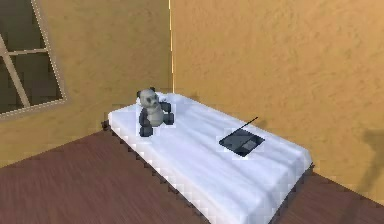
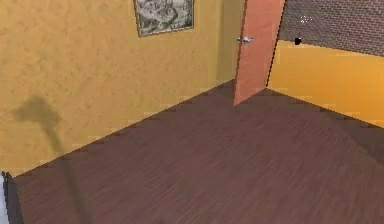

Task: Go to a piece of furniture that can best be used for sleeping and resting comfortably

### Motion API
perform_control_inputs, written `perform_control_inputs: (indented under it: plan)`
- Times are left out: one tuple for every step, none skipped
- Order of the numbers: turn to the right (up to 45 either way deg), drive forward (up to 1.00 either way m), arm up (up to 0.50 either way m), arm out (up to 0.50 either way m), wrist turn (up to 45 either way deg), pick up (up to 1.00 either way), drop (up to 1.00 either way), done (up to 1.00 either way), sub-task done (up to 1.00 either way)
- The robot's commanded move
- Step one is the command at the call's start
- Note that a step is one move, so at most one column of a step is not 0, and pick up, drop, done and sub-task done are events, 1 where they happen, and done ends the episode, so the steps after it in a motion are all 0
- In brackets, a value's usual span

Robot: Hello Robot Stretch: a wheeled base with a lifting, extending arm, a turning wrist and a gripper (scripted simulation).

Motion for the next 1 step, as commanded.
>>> perform_control_inputs:
  plan:
    - [0.0,0.00,0.00,0.00,0.0,0.00,0.00,1.00,0.00]
